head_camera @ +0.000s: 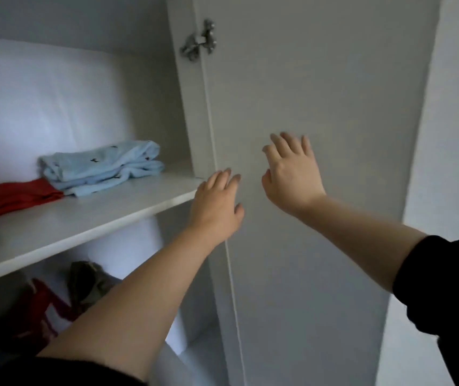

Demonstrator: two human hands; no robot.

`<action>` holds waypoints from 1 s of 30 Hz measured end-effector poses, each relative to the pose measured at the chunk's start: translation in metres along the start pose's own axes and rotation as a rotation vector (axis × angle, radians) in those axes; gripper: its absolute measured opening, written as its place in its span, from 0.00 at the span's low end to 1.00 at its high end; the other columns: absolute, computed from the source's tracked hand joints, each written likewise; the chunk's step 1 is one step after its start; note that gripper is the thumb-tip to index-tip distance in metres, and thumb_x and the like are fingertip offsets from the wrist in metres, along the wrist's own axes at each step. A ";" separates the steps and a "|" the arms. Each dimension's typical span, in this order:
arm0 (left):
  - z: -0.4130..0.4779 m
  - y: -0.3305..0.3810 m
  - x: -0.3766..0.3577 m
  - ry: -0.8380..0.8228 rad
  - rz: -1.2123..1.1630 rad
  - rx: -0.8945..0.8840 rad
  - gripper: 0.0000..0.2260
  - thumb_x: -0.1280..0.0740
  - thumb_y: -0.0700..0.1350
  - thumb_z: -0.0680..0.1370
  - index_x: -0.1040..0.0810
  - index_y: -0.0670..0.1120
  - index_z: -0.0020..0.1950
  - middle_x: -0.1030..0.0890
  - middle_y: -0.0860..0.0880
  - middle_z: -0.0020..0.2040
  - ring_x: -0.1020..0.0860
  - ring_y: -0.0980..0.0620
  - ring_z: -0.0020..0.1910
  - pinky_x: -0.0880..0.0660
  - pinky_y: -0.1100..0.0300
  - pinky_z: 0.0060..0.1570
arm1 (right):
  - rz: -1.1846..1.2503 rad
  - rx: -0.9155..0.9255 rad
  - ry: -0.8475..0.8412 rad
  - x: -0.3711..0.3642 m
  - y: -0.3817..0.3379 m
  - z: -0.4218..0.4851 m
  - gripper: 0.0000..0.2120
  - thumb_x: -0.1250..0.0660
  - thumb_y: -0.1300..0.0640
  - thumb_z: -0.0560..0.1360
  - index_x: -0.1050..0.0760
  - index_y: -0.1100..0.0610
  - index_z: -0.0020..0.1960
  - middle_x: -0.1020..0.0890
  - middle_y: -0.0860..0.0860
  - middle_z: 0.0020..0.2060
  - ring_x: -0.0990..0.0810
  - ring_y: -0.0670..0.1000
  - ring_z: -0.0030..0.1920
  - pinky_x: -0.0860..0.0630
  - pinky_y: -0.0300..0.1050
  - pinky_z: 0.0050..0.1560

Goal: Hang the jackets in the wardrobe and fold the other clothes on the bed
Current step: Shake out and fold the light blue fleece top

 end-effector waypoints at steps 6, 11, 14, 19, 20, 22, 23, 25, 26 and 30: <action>0.010 0.210 0.018 0.098 -0.189 -0.357 0.28 0.35 0.44 0.73 0.35 0.40 0.73 0.34 0.41 0.73 0.38 0.42 0.73 0.40 0.49 0.70 | -0.304 -0.204 -0.090 0.110 0.147 -0.122 0.22 0.39 0.62 0.69 0.29 0.65 0.63 0.32 0.62 0.69 0.37 0.62 0.71 0.45 0.63 0.71; -0.008 0.379 0.041 0.196 -0.279 -0.616 0.24 0.36 0.41 0.74 0.30 0.39 0.70 0.32 0.40 0.72 0.38 0.41 0.73 0.39 0.44 0.71 | -0.455 -0.415 -0.101 0.207 0.263 -0.226 0.23 0.38 0.60 0.73 0.32 0.64 0.67 0.33 0.60 0.71 0.40 0.61 0.73 0.47 0.61 0.73; -0.029 0.492 0.052 0.232 -0.350 -0.765 0.24 0.34 0.41 0.73 0.29 0.39 0.69 0.31 0.39 0.71 0.35 0.40 0.72 0.37 0.43 0.69 | -0.532 -0.508 -0.121 0.264 0.329 -0.297 0.23 0.39 0.59 0.74 0.33 0.63 0.68 0.34 0.60 0.71 0.41 0.60 0.73 0.47 0.60 0.74; -0.072 0.690 0.062 0.146 -0.528 -0.810 0.25 0.39 0.42 0.76 0.34 0.41 0.73 0.36 0.41 0.74 0.41 0.42 0.74 0.43 0.45 0.72 | -0.656 -0.650 -0.230 0.362 0.441 -0.433 0.24 0.39 0.58 0.74 0.34 0.61 0.69 0.35 0.58 0.72 0.41 0.59 0.73 0.48 0.59 0.74; -0.082 0.730 0.063 0.128 -0.562 -0.826 0.24 0.39 0.41 0.75 0.34 0.41 0.72 0.35 0.40 0.74 0.40 0.42 0.74 0.42 0.45 0.71 | -0.677 -0.684 -0.248 0.384 0.464 -0.463 0.24 0.38 0.58 0.73 0.34 0.61 0.68 0.35 0.58 0.71 0.40 0.59 0.72 0.48 0.58 0.73; -0.102 0.808 0.067 0.102 -0.616 -0.870 0.24 0.38 0.41 0.75 0.33 0.40 0.71 0.34 0.40 0.73 0.39 0.41 0.74 0.40 0.44 0.71 | -0.719 -0.752 -0.295 0.425 0.509 -0.522 0.23 0.39 0.59 0.73 0.33 0.61 0.67 0.33 0.58 0.70 0.39 0.59 0.71 0.47 0.58 0.73; -0.112 0.845 0.069 0.090 -0.641 -0.894 0.24 0.38 0.40 0.74 0.32 0.40 0.71 0.34 0.39 0.72 0.39 0.40 0.73 0.40 0.44 0.70 | -0.735 -0.789 -0.322 0.444 0.531 -0.552 0.23 0.39 0.59 0.73 0.33 0.61 0.67 0.33 0.58 0.69 0.39 0.59 0.71 0.47 0.57 0.73; -0.130 0.913 0.073 0.066 -0.686 -0.937 0.25 0.38 0.40 0.73 0.32 0.39 0.71 0.34 0.38 0.72 0.39 0.40 0.73 0.39 0.44 0.69 | -0.756 -0.868 -0.363 0.477 0.570 -0.605 0.22 0.39 0.60 0.73 0.33 0.61 0.66 0.32 0.57 0.68 0.37 0.58 0.69 0.46 0.56 0.72; -0.138 0.943 0.073 0.048 -0.696 -0.953 0.25 0.39 0.41 0.74 0.33 0.40 0.71 0.35 0.38 0.72 0.39 0.40 0.73 0.40 0.44 0.70 | -0.760 -0.907 -0.378 0.490 0.587 -0.629 0.22 0.39 0.60 0.73 0.32 0.61 0.66 0.31 0.56 0.67 0.36 0.58 0.68 0.45 0.56 0.72; -0.172 1.053 0.060 -0.042 -0.687 -1.041 0.26 0.41 0.43 0.76 0.37 0.42 0.74 0.40 0.41 0.76 0.44 0.43 0.75 0.45 0.47 0.72 | -0.748 -1.016 -0.435 0.521 0.645 -0.712 0.21 0.39 0.60 0.73 0.32 0.60 0.66 0.30 0.56 0.65 0.34 0.57 0.66 0.41 0.53 0.70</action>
Point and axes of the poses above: each hand's wrist, its own z-axis towards the middle knuckle, its own x-axis out of the back of the hand, y = z × x, the point moved 6 cm from there along z, towards the middle knuckle
